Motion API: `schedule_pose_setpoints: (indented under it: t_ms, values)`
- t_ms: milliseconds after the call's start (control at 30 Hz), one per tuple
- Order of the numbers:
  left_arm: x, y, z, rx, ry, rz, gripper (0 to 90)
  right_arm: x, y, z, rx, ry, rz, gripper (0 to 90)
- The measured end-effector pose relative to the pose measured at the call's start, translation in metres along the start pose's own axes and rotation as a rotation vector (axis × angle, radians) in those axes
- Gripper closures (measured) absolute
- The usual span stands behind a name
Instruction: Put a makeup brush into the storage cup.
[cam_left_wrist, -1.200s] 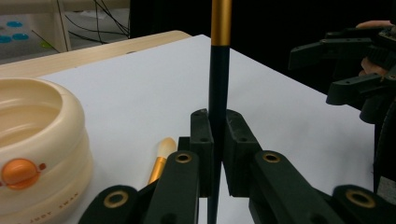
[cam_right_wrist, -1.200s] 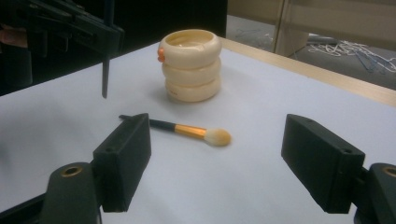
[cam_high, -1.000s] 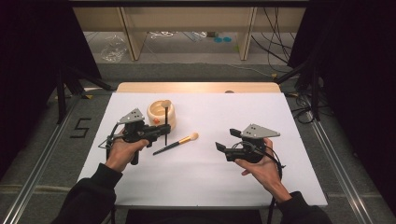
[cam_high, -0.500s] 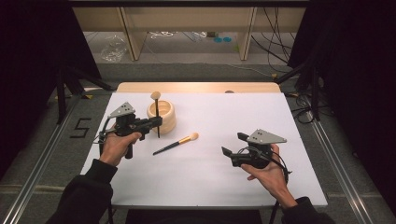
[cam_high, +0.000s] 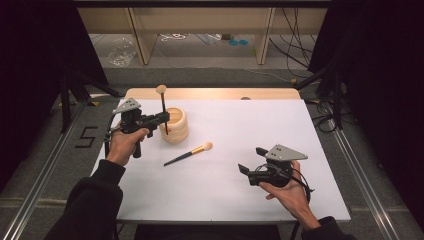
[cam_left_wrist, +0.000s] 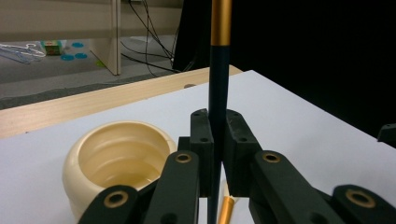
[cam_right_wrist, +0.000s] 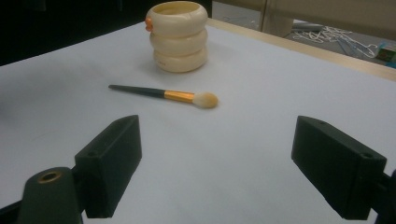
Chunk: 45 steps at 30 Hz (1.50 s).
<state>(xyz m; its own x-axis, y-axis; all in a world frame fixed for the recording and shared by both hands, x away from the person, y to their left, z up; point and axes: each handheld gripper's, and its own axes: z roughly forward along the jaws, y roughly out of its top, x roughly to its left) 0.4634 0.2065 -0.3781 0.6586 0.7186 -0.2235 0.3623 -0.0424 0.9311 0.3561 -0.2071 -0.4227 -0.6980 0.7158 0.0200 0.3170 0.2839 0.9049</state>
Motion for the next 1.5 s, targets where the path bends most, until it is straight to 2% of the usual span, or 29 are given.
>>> schedule_pose_setpoints:
  t_ms: [133,167,433,467,533,800,967,1000,1500]
  values:
    - [0.003,0.007,0.006,-0.004,0.010,0.002,83.6,0.001,-0.003,0.000,0.009,0.003,-0.003,17.0]
    - [0.004,0.009,0.008,0.000,0.015,0.014,83.6,0.001,-0.003,-0.001,0.016,0.003,-0.002,17.0]
    - [0.011,0.019,0.023,-0.008,0.039,0.004,83.6,0.002,-0.004,0.001,0.017,0.015,-0.004,17.3]
    - [0.013,0.020,0.025,-0.006,0.044,0.018,83.6,0.003,-0.004,0.002,0.017,0.016,-0.003,17.3]
    - [0.015,0.021,0.029,-0.013,0.046,0.007,83.6,0.003,-0.004,0.003,0.005,0.025,-0.001,17.3]
    - [0.030,0.015,0.043,-0.001,0.099,-0.014,83.6,0.003,-0.004,0.003,0.004,0.022,0.003,17.3]
    - [0.032,0.013,0.046,-0.010,0.113,-0.028,83.5,0.002,-0.004,0.001,0.019,0.020,0.007,17.3]
    - [0.034,0.013,0.046,-0.009,0.114,-0.014,83.5,0.002,-0.004,0.002,0.018,0.022,0.009,17.3]
    - [0.036,0.002,0.063,0.009,0.132,-0.010,83.4,0.003,-0.004,0.003,0.012,0.028,0.001,17.6]
